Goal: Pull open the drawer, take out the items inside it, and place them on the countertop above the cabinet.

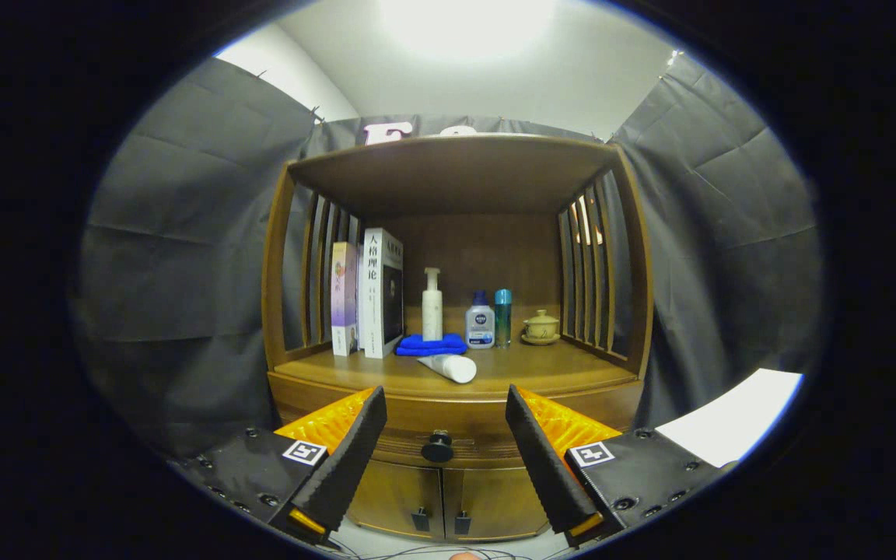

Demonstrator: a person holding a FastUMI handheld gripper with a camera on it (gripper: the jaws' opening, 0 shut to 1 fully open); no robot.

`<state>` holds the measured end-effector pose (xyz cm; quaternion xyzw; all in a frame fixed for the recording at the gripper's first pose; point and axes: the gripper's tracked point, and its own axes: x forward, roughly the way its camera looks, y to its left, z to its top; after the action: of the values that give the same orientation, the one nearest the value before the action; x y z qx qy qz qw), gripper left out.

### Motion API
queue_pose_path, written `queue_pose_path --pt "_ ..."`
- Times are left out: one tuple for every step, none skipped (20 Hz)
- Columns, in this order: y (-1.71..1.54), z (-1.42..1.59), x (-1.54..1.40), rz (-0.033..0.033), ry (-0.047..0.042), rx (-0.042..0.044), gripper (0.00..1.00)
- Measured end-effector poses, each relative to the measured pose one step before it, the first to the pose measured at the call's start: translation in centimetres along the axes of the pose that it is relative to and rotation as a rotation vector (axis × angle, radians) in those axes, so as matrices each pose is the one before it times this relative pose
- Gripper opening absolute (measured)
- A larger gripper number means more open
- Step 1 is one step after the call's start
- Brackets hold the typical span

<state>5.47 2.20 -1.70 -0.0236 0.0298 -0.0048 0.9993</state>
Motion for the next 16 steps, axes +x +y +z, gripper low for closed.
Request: queue_pose_path --pt "-0.241 0.569 -0.869 0.00327 -0.00064 0.00908 0.98" --pt "-0.146 0.399 -0.906 0.00735 0.00069 0.00969 0.98" --pt "-0.185 0.440 -0.861 0.00252 -0.00195 0.00718 0.97" --pt "0.616 2.194 -2.085 0.00273 -0.00360 0.00196 0.97" --pt "-0.221 0.317 -0.848 0.00122 -0.00434 0.00135 0.97" --pt "-0.204 0.048 -0.844 -0.00159 -0.00114 0.00290 0.96" --pt "0.002 0.105 -0.771 0.00506 -0.00617 0.00617 0.96" --pt "0.030 0.025 -0.546 0.00039 -0.00139 0.00601 0.96" --pt "0.163 -0.076 -0.334 0.00906 0.00121 0.00311 0.95" --pt "0.236 -0.252 -0.374 0.00825 0.00490 -0.00013 0.95" --pt "0.171 -0.173 -0.045 0.00698 0.00621 -0.00241 0.95" --pt "-0.033 -0.226 0.123 0.00318 0.00827 -0.00174 0.95" --pt "0.101 -0.263 -0.018 0.00571 0.00821 0.00452 0.95" --pt "0.189 -0.112 0.061 0.00409 0.00470 0.00651 0.95" --pt "0.030 -0.109 0.026 0.00342 0.00435 0.00654 0.95" --pt "0.076 0.070 0.049 0.00319 -0.00154 0.00397 0.95"
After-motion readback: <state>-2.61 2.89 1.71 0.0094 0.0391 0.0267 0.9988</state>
